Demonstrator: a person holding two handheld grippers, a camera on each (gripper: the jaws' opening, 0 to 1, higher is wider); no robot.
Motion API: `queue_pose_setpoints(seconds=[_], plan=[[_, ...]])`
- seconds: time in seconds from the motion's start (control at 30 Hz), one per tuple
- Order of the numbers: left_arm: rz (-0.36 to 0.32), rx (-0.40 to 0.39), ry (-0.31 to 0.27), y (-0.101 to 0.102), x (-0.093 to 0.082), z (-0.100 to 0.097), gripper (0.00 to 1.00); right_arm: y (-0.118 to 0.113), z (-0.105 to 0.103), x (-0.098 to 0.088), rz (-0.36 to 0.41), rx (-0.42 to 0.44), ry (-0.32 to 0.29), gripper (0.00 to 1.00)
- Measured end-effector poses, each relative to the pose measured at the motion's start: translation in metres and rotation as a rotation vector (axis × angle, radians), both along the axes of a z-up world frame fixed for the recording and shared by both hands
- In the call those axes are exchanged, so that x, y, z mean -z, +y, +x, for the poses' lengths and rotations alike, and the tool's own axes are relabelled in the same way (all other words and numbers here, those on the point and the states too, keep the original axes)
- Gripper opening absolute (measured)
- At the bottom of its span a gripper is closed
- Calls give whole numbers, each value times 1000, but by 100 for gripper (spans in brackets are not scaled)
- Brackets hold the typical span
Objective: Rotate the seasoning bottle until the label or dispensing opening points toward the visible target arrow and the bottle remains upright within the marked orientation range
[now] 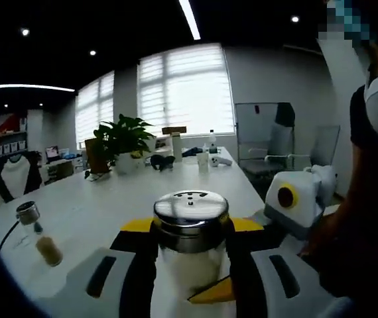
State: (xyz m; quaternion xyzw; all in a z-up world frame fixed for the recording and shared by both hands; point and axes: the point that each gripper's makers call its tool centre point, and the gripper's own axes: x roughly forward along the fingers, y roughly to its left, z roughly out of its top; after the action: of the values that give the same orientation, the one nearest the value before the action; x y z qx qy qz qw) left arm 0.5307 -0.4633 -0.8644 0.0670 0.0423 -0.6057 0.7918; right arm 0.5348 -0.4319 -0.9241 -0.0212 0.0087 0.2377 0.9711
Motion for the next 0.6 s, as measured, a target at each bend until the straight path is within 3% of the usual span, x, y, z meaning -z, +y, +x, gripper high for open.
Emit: queue_pose_setpoints(seconds=[0.13,0.27,0.43,0.47,0.6], plan=[[13,-55,-9,-3,4,2,43,-1,4,5,14,14,3,37],[-36,-191,49,-1,4,8,43,-1,5,8,26,23,17,37],[-80,-303,98,4,4,17,44,2,8,9,33,19,21,37],[-78,-315,73,5,2,17,44,2,9,9,35,22,21,37],[-136,-423,70,9,-2,22,44,5,11,7,49,27,16,37]])
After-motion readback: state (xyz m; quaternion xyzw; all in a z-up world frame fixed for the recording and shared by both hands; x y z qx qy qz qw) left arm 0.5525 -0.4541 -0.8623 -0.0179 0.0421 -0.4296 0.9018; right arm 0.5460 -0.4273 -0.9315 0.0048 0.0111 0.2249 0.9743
